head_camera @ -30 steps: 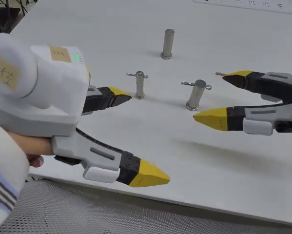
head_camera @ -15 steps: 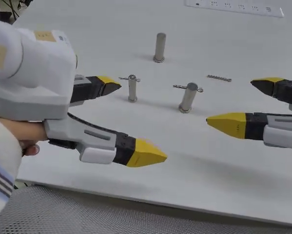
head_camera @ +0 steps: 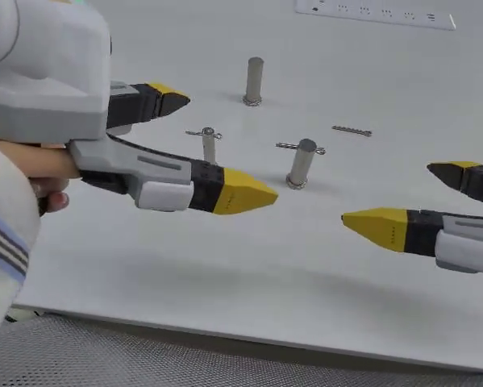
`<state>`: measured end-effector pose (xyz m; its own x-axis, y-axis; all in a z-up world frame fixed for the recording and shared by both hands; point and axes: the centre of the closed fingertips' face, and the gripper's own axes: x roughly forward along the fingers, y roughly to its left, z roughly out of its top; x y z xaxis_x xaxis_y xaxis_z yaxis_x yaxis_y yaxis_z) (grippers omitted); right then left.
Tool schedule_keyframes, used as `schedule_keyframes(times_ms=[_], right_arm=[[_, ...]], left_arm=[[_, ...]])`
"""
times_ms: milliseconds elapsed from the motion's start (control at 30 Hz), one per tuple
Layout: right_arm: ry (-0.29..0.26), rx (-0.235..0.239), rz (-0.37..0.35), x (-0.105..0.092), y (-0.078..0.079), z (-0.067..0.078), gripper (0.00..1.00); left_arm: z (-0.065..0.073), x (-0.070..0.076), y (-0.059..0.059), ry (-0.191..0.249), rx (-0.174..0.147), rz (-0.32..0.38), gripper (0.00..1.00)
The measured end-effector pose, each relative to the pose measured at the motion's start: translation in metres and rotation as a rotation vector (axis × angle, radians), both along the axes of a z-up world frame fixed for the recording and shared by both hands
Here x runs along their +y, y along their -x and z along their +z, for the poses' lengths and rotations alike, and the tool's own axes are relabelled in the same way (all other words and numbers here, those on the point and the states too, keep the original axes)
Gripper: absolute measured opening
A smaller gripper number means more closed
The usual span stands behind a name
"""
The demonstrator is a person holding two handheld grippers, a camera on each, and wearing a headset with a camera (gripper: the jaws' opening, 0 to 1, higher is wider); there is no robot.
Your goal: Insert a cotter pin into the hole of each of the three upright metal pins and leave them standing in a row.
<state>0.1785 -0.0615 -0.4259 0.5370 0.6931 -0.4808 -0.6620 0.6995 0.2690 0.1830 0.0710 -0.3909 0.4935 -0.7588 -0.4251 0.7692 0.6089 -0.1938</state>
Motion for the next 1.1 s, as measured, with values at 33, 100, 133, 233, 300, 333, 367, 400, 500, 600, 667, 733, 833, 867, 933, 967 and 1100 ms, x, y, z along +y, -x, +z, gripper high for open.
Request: schedule_keyframes(times_ms=[33, 100, 133, 233, 300, 333, 367, 400, 500, 600, 667, 733, 833, 867, 933, 967, 1100], right_arm=[[-0.013, -0.001, -0.014, 0.0, 0.0, 0.002, 0.98], [-0.037, 0.002, -0.035, 0.0, 0.0, 0.005, 0.98], [-0.048, 0.005, -0.042, 0.0, 0.0, 0.006, 0.98], [-0.057, 0.001, -0.05, 0.0, 0.0, 0.01, 0.98], [-0.051, 0.0, -0.05, -0.001, 0.001, 0.011, 0.98], [-0.05, 0.001, -0.051, -0.001, 0.001, 0.011, 0.98], [-0.051, 0.001, -0.052, -0.001, 0.002, 0.012, 0.98], [-0.053, 0.001, -0.053, -0.001, 0.002, 0.013, 0.98], [-0.055, 0.001, -0.056, -0.001, 0.003, 0.014, 0.98], [-0.05, 0.001, -0.055, -0.001, 0.005, 0.015, 0.98], [-0.04, 0.003, -0.055, -0.001, 0.006, 0.014, 0.98], [-0.032, 0.008, -0.055, -0.002, 0.007, 0.013, 0.98], [-0.034, 0.014, -0.06, -0.002, 0.009, 0.013, 0.98], [-0.035, 0.015, -0.062, -0.002, 0.01, 0.013, 0.98], [-0.036, 0.017, -0.065, -0.002, 0.01, 0.013, 0.98], [-0.037, 0.017, -0.068, -0.002, 0.01, 0.013, 0.98], [-0.037, 0.018, -0.078, -0.005, 0.009, 0.014, 0.98]], left_arm=[[-0.001, 0.0, -0.001, -0.003, 0.006, 0.0, 0.98], [-0.002, 0.002, -0.004, -0.011, 0.014, 0.002, 0.94], [-0.002, 0.002, -0.006, -0.011, 0.014, 0.004, 0.92], [0.0, 0.004, -0.015, -0.004, 0.005, 0.018, 0.92], [0.002, 0.007, -0.024, -0.013, -0.009, 0.04, 0.92], [0.001, 0.009, -0.029, -0.023, -0.013, 0.051, 0.92], [0.0, 0.01, -0.034, -0.039, -0.019, 0.055, 0.92], [0.0, 0.012, -0.038, -0.048, -0.025, 0.06, 0.92], [0.002, 0.013, -0.053, -0.057, -0.033, 0.055, 0.92], [0.003, 0.013, -0.069, -0.067, -0.05, 0.049, 0.91], [0.003, 0.014, -0.08, -0.08, -0.058, 0.043, 0.91], [0.003, 0.014, -0.09, -0.092, -0.061, 0.036, 0.9], [0.0, 0.013, -0.101, -0.104, -0.062, 0.027, 0.9], [-0.001, 0.013, -0.104, -0.111, -0.063, 0.021, 0.89], [-0.003, 0.012, -0.109, -0.127, -0.063, 0.008, 0.88], [-0.005, 0.011, -0.113, -0.137, -0.064, 0.001, 0.88], [-0.009, 0.012, -0.127, -0.159, -0.065, -0.014, 0.84]])
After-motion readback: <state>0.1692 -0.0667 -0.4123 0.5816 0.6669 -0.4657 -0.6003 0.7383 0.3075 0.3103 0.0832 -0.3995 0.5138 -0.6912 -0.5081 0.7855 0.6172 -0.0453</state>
